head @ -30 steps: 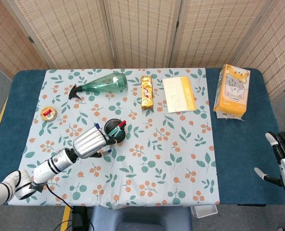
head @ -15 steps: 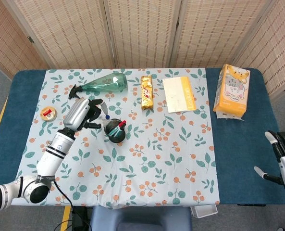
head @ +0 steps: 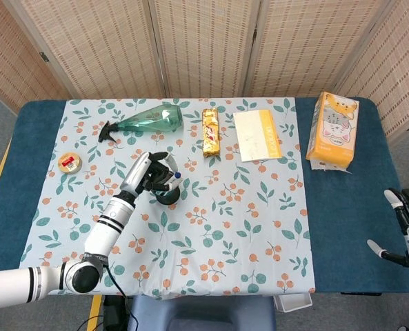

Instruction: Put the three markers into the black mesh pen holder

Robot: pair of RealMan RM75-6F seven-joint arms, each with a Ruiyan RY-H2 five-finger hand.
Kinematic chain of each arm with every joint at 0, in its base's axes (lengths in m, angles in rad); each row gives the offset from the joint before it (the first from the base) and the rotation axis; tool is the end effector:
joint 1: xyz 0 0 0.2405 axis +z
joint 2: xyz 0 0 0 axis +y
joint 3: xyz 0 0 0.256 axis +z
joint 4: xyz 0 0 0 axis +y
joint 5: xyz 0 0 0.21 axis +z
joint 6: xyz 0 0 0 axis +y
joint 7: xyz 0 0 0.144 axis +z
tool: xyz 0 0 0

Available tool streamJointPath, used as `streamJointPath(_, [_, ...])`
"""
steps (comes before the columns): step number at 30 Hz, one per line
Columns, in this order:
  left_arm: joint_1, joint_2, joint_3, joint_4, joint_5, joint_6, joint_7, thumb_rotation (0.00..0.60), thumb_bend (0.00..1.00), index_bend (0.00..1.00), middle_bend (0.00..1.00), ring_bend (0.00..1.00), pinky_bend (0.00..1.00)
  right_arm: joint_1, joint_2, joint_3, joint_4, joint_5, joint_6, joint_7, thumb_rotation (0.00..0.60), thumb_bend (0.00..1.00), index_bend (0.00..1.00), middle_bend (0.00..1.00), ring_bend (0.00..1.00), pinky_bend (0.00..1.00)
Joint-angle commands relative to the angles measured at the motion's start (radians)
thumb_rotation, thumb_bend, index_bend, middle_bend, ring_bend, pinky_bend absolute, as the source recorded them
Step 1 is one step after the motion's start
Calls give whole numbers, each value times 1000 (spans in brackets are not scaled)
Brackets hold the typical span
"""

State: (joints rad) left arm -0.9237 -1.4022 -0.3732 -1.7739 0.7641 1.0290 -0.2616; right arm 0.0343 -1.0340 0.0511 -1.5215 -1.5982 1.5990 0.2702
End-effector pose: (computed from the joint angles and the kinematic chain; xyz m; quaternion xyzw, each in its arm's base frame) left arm -0.0451 0.3707 0.0471 -0.4921 -0.6311 -0.5617 0.2099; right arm -0.3212 -0.1653 0.2042 0.5770 -0.3755 0.4538 0.5659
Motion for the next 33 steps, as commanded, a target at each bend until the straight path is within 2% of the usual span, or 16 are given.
streamJointPath(1, [-3, -42, -6, 39, 5, -11, -1, 600, 364, 687, 985, 967, 994, -4, 3, -4, 3, -9, 9, 10, 600, 158, 22, 44, 53, 106])
streamJointPath(15, [48, -155, 5, 270, 154, -101, -148, 600, 364, 662, 985, 967, 994, -26, -1, -10, 7, -28, 53, 6, 600, 158, 22, 44, 53, 106])
streamJointPath(18, [66, -159, 16, 302, 194, -114, -179, 600, 361, 540, 984, 963, 993, -29, -2, -11, 6, -30, 58, -2, 600, 158, 22, 44, 53, 106])
streamJointPath(21, [82, -140, 29, 315, 223, -161, -214, 600, 293, 292, 979, 944, 989, -31, -4, -11, 4, -32, 62, -8, 600, 158, 22, 44, 53, 106])
streamJointPath(25, [95, -106, 39, 311, 253, -198, -226, 600, 245, 118, 961, 935, 985, -33, -5, -9, 2, -29, 63, -10, 600, 158, 22, 44, 53, 106])
streamJointPath(30, [127, -33, 32, 243, 303, -194, -240, 600, 232, 71, 951, 931, 984, -32, -6, -7, 3, -26, 61, -14, 600, 158, 22, 44, 52, 106])
streamJointPath(33, [189, 78, 73, 151, 422, -124, -196, 600, 231, 107, 939, 931, 984, -29, -5, -7, 3, -22, 51, -12, 600, 158, 22, 44, 53, 106])
